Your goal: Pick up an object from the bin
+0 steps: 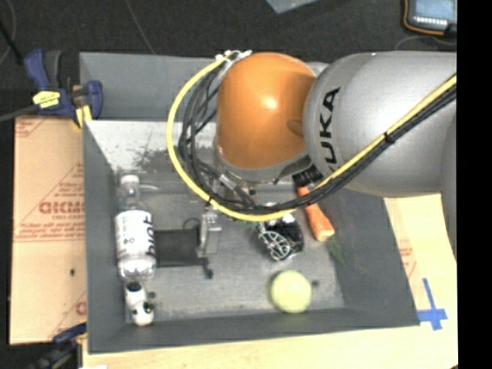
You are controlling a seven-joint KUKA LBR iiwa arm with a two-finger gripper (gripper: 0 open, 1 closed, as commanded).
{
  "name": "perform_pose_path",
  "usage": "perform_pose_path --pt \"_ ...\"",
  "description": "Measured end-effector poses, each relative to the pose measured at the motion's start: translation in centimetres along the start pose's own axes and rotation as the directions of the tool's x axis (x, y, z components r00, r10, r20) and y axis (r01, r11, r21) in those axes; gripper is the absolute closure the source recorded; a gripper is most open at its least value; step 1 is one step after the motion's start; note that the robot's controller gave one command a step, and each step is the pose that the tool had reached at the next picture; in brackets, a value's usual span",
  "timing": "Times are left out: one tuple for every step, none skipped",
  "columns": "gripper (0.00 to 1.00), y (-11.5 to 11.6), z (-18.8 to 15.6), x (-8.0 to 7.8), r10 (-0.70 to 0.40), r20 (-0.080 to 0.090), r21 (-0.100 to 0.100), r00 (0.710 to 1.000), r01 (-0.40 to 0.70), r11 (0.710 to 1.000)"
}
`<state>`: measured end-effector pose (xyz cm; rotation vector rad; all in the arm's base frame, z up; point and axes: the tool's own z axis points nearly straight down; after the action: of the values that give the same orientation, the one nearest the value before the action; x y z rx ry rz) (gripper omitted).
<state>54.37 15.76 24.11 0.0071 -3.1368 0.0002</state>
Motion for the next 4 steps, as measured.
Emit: perform_pose_path --pt "0.0 -0.1 -0.4 -0.1 0.003 0.006 -0.001 1.0 -0.003 1.0" --pt "0.0 0.1 1.3 -0.7 0.041 0.016 -0.004 0.999 -0.041 0.999" --pt "0.0 2.2 7.5 -0.8 0.048 0.012 -0.003 0.999 -0.048 0.999" --pt "0.0 5.9 9.3 -3.7 0.078 0.0 0.001 0.997 -0.078 0.997"
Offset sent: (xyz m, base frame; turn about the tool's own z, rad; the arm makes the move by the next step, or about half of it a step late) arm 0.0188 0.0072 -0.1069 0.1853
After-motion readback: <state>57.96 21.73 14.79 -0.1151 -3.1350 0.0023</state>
